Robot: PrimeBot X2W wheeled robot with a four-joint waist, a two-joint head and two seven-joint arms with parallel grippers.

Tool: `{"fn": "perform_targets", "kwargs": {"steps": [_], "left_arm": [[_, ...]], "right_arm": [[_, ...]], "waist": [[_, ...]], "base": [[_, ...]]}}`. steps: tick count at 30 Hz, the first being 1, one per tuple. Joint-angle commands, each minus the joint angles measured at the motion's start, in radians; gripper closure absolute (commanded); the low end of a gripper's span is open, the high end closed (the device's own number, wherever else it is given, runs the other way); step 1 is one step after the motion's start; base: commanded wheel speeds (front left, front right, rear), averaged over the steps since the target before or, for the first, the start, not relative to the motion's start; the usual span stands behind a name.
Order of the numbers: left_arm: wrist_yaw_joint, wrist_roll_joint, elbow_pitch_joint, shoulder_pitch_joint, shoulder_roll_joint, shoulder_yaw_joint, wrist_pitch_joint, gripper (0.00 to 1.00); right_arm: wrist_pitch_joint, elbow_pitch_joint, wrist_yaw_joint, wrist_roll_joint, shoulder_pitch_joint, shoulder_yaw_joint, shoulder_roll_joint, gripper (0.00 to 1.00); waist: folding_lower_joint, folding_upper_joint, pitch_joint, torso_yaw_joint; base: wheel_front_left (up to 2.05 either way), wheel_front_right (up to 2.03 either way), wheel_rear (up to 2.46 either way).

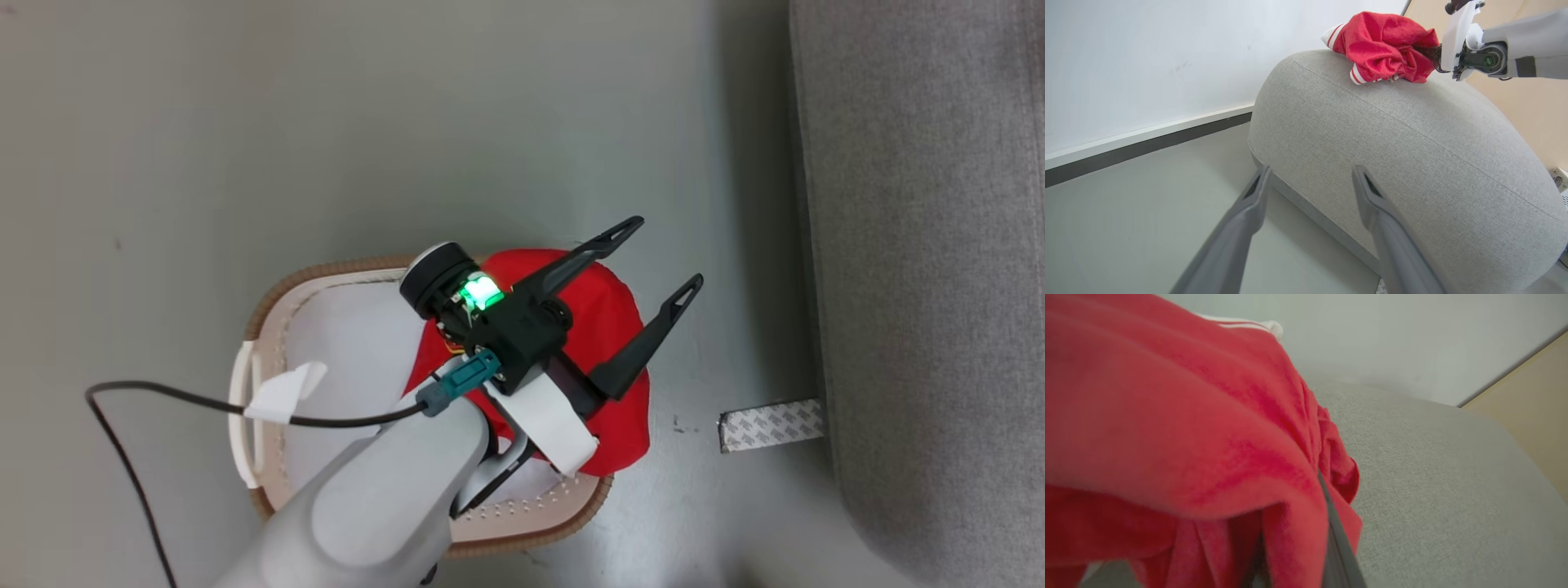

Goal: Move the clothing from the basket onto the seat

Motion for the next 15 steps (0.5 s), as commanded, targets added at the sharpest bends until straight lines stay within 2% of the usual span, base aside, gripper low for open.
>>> {"fn": "perform_targets", "kwargs": {"steps": [1, 4, 5, 6, 11, 15], "left_arm": [[0.001, -0.006, 0.005, -0.004, -0.002, 0.002, -0.002, 0.0], [0.001, -0.009, 0.017, 0.008, -0.005, 0.007, -0.006, 0.0], [0.001, -0.012, 0.021, 0.013, -0.006, 0.008, -0.007, 0.0], [0.001, -0.014, 0.025, 0.018, -0.008, 0.01, -0.008, 0.0], [0.001, -0.032, 0.045, 0.056, -0.017, 0.024, -0.008, 0.0], [0.005, -0.046, 0.041, 0.111, -0.022, 0.059, -0.008, 0.0]], "right_arm": [[0.0, 0.01, -0.003, -0.004, -0.013, 0.001, -0.01, 0.77], [-0.012, 0.053, -0.002, -0.005, -0.023, 0.041, 0.0, 0.58], [-0.008, 0.066, -0.003, 0.004, -0.024, 0.059, 0.009, 0.05], [0.001, 0.077, -0.002, 0.015, -0.021, 0.081, 0.017, 0.0], [0.107, 0.101, -0.002, 0.073, 0.023, 0.269, 0.017, 0.0], [0.174, 0.042, -0.003, 0.184, 0.076, 0.428, -0.022, 0.0]], "waist": [[-0.0002, 0.0, -0.007, 0.005], [-0.0002, 0.0, -0.029, 0.004], [-0.0002, 0.0, -0.039, 0.002], [-0.0002, 0.0, -0.053, -0.001], [-0.0002, 0.0, -0.151, -0.015], [-0.0002, 0.0, -0.256, -0.025]], "base": [[0.0, 0.0, 0.0], [0.0, 0.0, 0.0], [0.0, 0.0, 0.0], [0.0, 0.0, 0.0], [0.0, 0.0, 0.0], [0.0, 0.0, 0.0]]}}
